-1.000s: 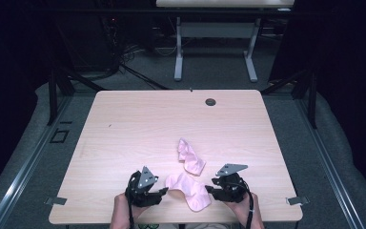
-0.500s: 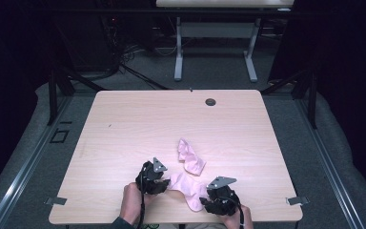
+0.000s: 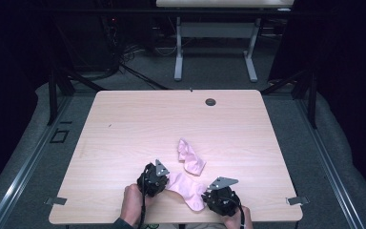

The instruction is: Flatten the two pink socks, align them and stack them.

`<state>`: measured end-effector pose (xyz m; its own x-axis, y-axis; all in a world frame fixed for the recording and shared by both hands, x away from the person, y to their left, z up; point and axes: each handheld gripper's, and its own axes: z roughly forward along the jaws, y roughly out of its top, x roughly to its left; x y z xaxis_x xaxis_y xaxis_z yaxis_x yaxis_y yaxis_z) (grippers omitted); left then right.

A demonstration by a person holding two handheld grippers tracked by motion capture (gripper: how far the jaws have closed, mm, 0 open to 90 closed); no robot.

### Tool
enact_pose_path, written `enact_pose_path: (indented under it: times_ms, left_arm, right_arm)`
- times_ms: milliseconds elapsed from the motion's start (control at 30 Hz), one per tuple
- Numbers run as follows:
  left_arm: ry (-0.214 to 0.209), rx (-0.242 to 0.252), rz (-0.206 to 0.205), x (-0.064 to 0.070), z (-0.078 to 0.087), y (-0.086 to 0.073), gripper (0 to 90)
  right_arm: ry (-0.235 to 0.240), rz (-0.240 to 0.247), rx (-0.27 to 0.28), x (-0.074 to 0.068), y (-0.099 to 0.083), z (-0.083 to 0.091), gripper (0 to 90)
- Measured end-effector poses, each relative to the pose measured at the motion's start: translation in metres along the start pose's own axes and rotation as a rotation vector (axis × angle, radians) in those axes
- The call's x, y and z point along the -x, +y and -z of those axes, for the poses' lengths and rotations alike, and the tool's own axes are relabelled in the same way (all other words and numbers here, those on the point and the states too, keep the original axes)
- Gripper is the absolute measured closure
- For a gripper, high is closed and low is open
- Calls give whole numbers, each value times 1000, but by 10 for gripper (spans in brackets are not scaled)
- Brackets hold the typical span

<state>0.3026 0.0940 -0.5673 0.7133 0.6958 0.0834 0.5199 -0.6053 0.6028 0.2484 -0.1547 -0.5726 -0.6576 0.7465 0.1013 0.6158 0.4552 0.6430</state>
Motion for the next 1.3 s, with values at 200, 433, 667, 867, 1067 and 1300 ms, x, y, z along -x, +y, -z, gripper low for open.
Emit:
enact_pose_path:
  times_ms: [200, 433, 667, 867, 1067, 1300]
  left_arm:
    - [-4, 27, 2, -1, 3, -2, 895]
    - [-25, 67, 39, -4, 14, -7, 895]
    - [-36, 82, 69, -1, 22, -15, 895]
    - [-70, 84, 105, 5, 26, -24, 895]
    - [-93, 76, 122, 14, 27, -33, 895]
    - [-103, 61, 116, 17, 29, -37, 894]
  right_arm:
    - [44, -21, 42, 6, -2, 2, 838]
    - [69, -41, 60, 13, 1, 9, 841]
    - [93, -27, 40, 22, 8, 18, 840]
    - [121, -4, -23, 28, 16, 17, 839]
    - [108, 3, -54, 33, 22, 13, 840]
    - [105, 6, -118, 41, 28, 5, 838]
